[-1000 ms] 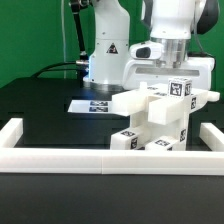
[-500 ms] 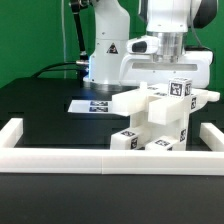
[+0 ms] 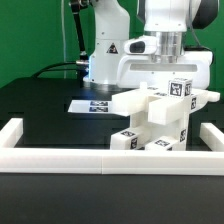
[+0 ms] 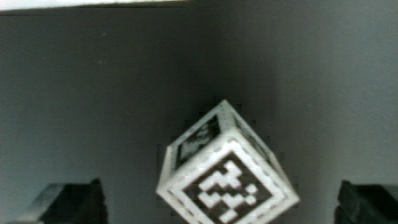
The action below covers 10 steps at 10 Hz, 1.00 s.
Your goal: Assemble chair
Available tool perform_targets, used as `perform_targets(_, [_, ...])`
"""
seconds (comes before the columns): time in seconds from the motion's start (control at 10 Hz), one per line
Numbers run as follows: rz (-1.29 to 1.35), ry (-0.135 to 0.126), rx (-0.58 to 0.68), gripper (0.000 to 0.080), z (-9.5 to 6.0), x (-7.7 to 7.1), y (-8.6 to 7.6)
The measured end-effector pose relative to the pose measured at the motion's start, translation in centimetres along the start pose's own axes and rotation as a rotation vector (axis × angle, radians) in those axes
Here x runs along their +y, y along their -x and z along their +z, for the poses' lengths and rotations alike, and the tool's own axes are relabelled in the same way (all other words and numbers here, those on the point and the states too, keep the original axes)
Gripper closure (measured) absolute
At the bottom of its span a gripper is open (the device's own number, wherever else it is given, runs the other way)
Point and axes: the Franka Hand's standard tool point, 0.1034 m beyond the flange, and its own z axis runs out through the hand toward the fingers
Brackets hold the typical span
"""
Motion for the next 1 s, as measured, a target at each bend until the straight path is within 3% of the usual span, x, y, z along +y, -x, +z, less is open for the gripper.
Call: perform_targets(1.0, [0.005,0.012,-0.021,0.0151,1.13,0.08,0.78])
